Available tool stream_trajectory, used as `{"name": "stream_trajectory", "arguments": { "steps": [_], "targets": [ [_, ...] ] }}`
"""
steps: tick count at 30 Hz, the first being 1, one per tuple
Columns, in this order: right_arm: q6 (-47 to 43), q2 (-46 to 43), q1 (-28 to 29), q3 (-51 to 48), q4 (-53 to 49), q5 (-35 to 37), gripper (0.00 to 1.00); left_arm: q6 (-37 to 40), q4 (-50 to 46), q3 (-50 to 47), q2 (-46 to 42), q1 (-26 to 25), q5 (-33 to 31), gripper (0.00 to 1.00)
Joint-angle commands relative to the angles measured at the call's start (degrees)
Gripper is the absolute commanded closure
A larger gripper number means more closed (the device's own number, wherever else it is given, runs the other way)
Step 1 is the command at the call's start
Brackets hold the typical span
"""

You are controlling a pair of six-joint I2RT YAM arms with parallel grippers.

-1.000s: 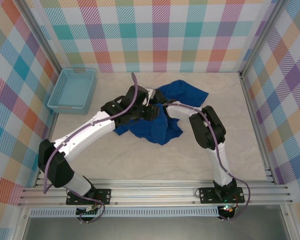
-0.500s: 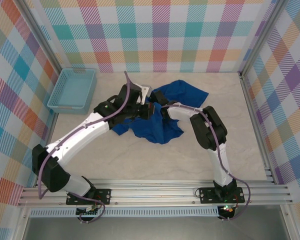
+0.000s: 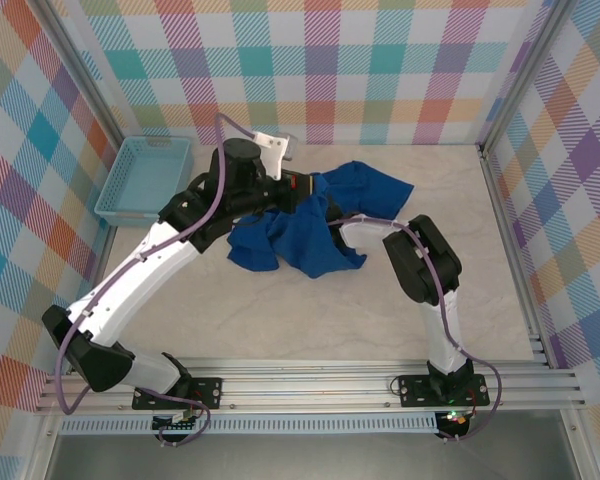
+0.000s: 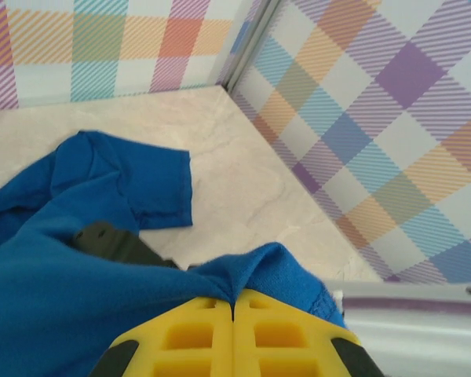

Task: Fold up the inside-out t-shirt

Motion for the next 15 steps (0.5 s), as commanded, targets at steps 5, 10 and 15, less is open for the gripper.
{"name": "stream_trajectory", "arguments": {
  "steps": [5, 10, 15],
  "targets": [
    [-2.25, -0.21, 3.11, 0.98, 0.53, 1.35, 0.17, 2.28, 0.67, 9.22, 3.34, 0.39, 1.81, 1.0],
    [-1.46, 3.33, 2.78, 8.0, -8.24, 7.0, 0.11, 3.49, -0.99, 14.95, 3.44, 0.39, 4.25, 1.0],
    [-2.01, 5.23, 1.7, 12.47, -14.03, 9.69, 0.08, 5.94, -2.48, 17.61, 1.56, 0.47, 3.57, 1.0]
  ]
}}
